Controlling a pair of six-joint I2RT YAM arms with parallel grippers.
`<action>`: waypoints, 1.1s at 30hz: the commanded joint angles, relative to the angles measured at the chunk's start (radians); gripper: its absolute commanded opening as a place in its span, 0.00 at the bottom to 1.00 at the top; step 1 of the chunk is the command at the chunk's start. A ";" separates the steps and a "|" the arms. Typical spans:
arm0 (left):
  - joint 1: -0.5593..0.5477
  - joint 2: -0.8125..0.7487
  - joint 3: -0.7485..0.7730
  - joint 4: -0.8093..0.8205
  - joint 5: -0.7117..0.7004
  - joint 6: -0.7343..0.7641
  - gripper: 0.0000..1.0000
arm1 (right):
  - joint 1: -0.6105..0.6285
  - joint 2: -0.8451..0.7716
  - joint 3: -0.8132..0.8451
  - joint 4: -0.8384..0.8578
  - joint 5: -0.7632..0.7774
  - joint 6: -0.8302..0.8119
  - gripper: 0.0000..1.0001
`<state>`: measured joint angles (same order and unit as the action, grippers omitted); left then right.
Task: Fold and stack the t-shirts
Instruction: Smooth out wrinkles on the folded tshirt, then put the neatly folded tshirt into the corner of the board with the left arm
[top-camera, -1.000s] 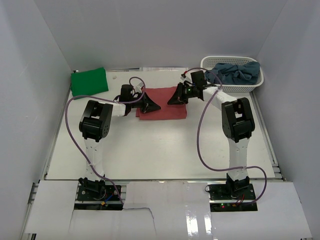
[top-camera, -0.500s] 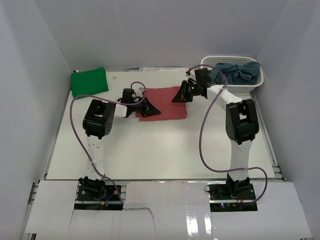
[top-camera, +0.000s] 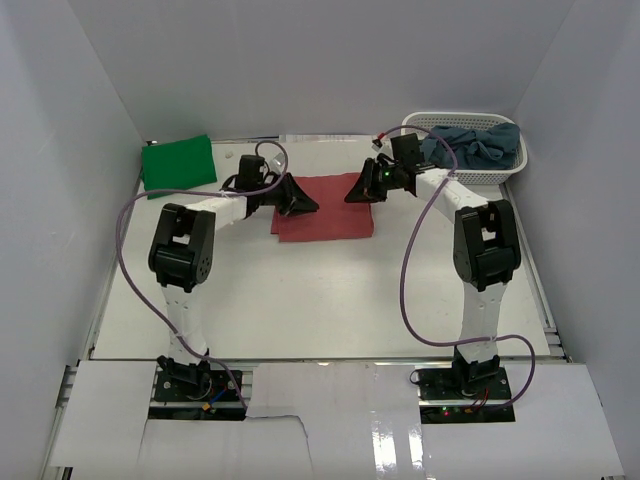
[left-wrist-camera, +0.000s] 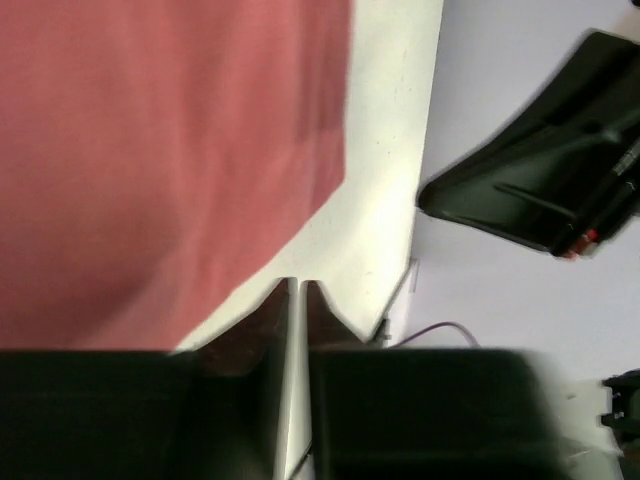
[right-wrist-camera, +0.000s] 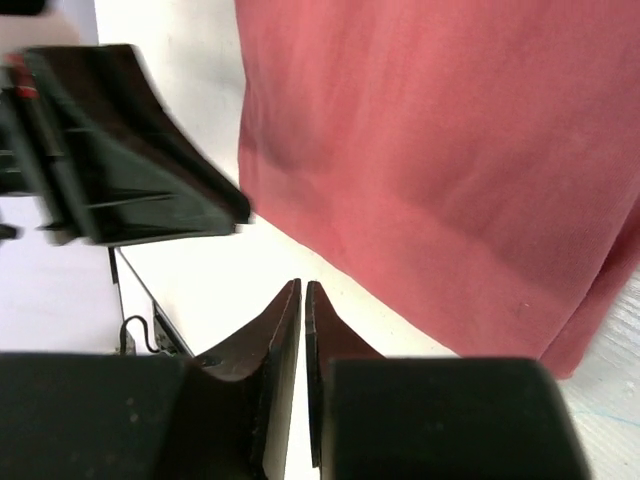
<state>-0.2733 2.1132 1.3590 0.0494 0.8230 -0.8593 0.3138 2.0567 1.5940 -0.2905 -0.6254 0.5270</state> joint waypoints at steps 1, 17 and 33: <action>0.017 -0.156 0.068 -0.157 -0.056 0.106 0.33 | -0.013 -0.078 0.014 0.005 0.006 -0.027 0.12; 0.121 -0.022 0.275 -0.615 -0.502 0.401 0.82 | -0.038 -0.220 -0.031 -0.062 0.058 -0.102 0.53; 0.123 0.128 0.325 -0.580 -0.406 0.402 0.77 | -0.081 -0.310 -0.095 -0.076 0.046 -0.128 0.53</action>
<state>-0.1467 2.2021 1.6855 -0.5404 0.3550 -0.4644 0.2340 1.7771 1.5135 -0.3653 -0.5781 0.4175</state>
